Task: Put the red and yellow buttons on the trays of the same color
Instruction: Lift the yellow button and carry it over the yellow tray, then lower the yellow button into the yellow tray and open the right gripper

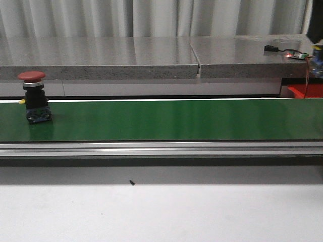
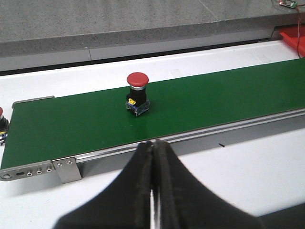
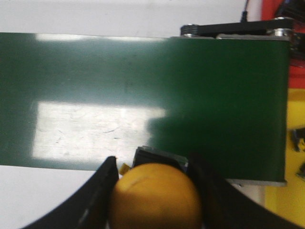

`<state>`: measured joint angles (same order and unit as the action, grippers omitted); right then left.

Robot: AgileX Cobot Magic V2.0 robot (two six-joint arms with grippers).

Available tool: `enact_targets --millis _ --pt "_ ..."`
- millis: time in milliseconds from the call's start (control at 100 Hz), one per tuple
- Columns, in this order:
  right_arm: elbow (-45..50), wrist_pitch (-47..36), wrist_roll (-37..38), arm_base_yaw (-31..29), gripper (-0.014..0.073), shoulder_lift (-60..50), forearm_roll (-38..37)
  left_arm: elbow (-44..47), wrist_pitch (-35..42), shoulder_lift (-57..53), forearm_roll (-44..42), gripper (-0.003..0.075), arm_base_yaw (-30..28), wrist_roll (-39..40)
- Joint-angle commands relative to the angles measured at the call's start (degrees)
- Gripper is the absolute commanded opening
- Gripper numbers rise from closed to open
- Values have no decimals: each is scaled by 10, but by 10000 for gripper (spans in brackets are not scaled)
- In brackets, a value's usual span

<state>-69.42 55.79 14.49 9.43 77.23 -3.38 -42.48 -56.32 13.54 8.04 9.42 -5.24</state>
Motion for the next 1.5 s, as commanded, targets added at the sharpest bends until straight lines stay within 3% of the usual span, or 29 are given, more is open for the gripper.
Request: enact_targets --millis 0,550,1000,1240,1490 --pt "9 -27 3 -28 58 -44 -8 -12 39 7 10 -19 5 3" --pt "165 -27 19 -175 58 -160 -8 -12 39 7 10 -19 5 3" --pt "187 -70 15 -383 58 -163 -9 -12 39 7 10 -19 5 3" --pt "190 -85 15 -399 58 -108 -3 -12 39 7 10 -19 5 3" --pt "249 -179 15 -399 58 -86 29 -12 39 7 10 -19 5 3"
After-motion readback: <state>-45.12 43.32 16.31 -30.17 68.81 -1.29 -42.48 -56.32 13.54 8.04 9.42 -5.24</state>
